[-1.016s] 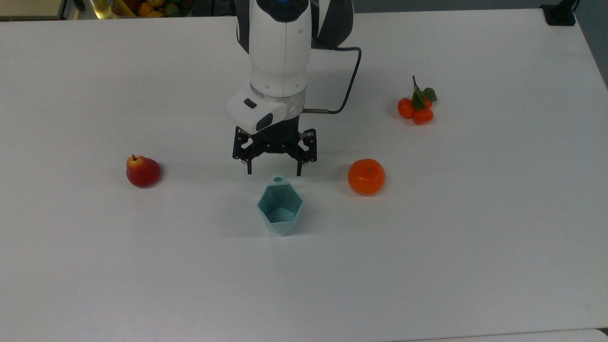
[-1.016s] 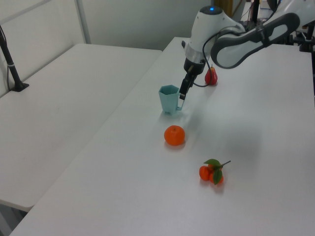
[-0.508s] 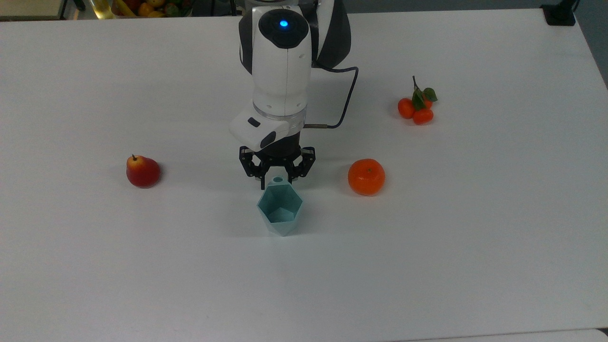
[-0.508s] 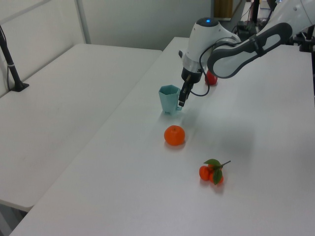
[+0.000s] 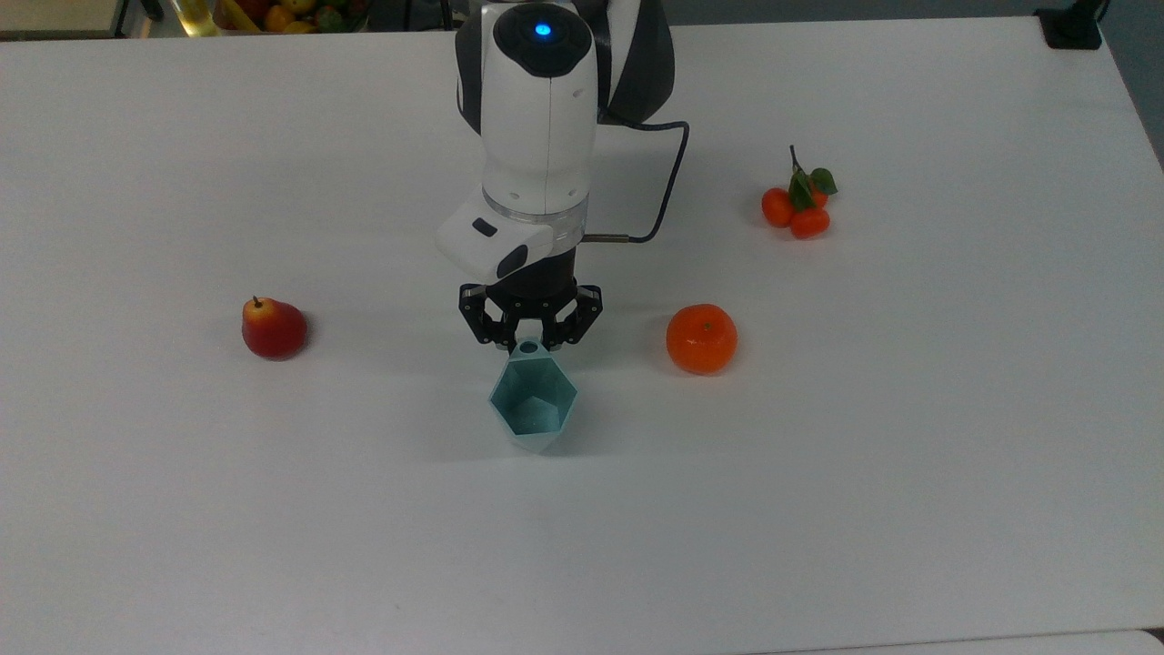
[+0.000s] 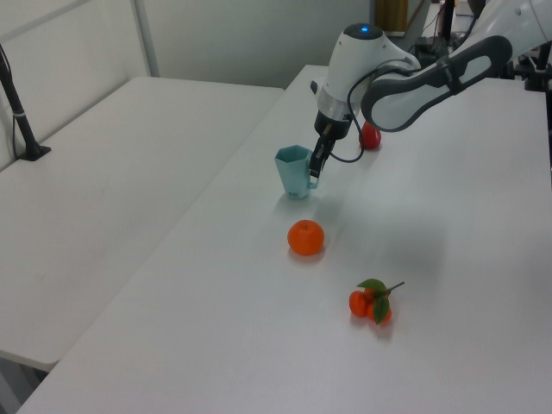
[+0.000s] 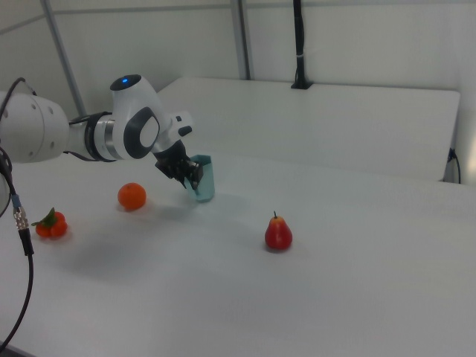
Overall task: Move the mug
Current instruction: 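Close the gripper on the mug's rim, then drag the mug away from the orange toward the pear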
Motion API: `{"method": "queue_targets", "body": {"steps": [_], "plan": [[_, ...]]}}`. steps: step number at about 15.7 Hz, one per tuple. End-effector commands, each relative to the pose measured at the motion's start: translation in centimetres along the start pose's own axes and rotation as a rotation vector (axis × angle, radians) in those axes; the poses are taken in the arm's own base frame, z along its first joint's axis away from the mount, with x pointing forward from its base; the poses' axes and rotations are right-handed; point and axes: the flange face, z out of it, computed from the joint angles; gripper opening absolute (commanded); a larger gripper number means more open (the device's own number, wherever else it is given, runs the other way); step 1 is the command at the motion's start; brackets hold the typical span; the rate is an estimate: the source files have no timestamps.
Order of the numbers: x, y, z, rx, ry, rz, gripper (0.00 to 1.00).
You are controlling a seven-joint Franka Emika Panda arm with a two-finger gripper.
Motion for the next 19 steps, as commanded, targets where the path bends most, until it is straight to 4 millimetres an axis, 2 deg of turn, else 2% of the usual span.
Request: {"method": "queue_targets", "body": {"steps": [1,5,9,10,13,17,19], "plan": [[-0.7,0.1,-4.2,0.001,0.027,0.011,0.00],[-4.7,0.7,-8.5,-0.017,-0.033,0.111,0.01],[-10.2,1.4,-11.2,-0.045,-0.149,0.172,0.02],[-11.3,1.7,-11.1,-0.049,-0.163,0.181,0.02],[-14.0,2.1,-8.8,-0.065,-0.226,0.201,0.03],[-15.1,2.4,-7.5,-0.078,-0.260,0.204,0.11],[-15.5,2.8,-7.0,-0.087,-0.293,0.209,0.21]]}}
